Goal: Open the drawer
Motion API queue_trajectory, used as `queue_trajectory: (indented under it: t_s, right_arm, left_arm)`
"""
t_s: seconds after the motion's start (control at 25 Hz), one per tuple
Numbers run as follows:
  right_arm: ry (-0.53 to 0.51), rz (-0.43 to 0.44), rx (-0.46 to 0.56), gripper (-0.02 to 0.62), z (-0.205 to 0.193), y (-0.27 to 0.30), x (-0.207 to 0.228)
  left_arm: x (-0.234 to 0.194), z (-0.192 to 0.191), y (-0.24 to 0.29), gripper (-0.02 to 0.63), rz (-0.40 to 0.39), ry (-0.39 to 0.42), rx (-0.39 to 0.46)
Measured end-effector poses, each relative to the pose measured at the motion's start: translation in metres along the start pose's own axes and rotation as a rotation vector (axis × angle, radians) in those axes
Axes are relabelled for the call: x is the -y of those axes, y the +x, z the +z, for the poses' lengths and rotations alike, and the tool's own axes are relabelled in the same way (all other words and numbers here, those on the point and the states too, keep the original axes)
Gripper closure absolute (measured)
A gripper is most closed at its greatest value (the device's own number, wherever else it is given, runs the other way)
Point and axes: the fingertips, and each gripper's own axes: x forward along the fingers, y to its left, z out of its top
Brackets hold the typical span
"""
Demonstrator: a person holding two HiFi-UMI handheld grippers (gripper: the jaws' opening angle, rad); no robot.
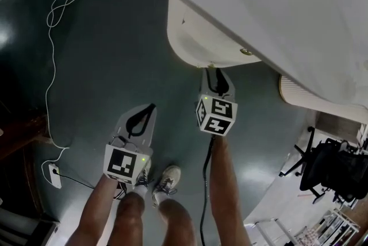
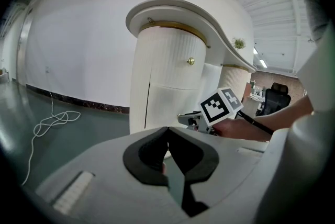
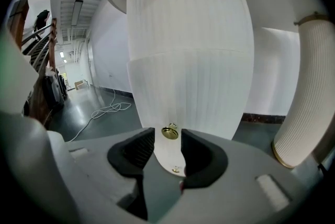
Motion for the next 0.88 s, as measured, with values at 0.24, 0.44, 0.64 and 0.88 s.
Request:
queue_trajectory:
  t_s: [0.24,0.44,0.64,0.88]
  right_arm:
    - [-0.025,-0.001,-0.024,0.439,0.0,0.009,-0.002]
    - [-0.026,-0.029,-0.032,0.479,0.0,0.01,-0.001]
    - [-0.058,-0.048,-0.036,0.485,-0.001,0.01,0.0]
    - [-0.074,-0.048,-0.051,0.486,-0.002,0.008,-0.003]
  left_arm:
    - [-0.006,0.001,-0.003,0.595,0.009,-0.002,0.005]
    - [-0.012,-0.001,-0.007,0.595,0.011,-0.006,0.0]
    - [-0.012,-0.005,-0.007,0.595,0.009,-0.012,-0.006]
    - [-0.012,-0.006,-0.01,0.596,0.005,-0.017,-0.012]
